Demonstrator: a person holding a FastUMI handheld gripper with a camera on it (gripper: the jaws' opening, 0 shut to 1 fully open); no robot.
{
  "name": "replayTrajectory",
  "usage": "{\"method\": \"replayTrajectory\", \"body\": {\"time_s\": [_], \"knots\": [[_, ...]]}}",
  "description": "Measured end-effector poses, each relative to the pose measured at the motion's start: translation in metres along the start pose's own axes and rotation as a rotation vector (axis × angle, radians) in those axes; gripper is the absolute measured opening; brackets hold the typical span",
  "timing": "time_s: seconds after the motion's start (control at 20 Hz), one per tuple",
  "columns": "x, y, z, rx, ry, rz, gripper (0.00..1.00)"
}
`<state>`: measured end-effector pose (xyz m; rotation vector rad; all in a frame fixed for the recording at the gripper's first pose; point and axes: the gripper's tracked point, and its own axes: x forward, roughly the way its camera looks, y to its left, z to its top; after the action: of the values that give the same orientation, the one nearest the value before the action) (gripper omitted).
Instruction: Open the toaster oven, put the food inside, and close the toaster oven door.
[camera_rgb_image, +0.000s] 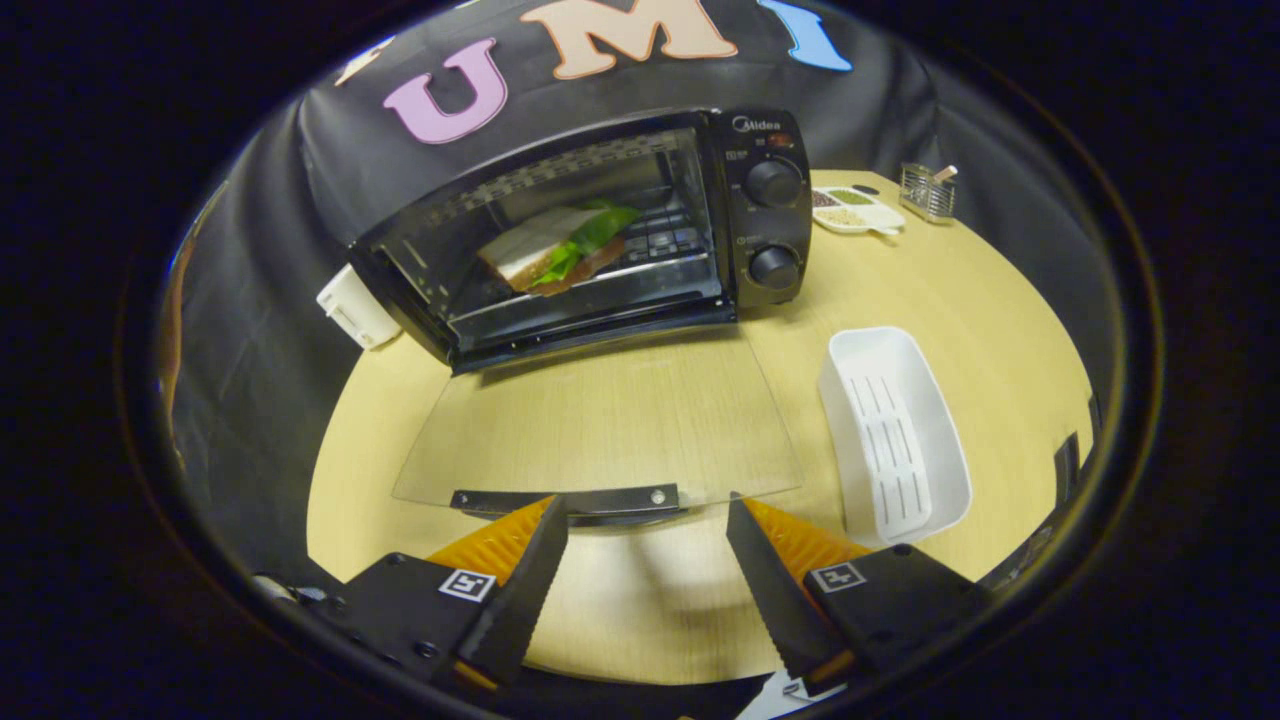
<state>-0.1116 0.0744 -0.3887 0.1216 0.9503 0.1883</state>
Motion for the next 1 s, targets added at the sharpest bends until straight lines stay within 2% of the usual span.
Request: {"method": "replayTrajectory", "body": {"time_s": [0.5, 1.0], "knots": [[-0.030, 0.021, 0.085, -0.008, -0.196, 0.010, 0.99], [-0.032, 0.024, 0.104, -0.011, -0.217, -0.008, 0.99]]}}
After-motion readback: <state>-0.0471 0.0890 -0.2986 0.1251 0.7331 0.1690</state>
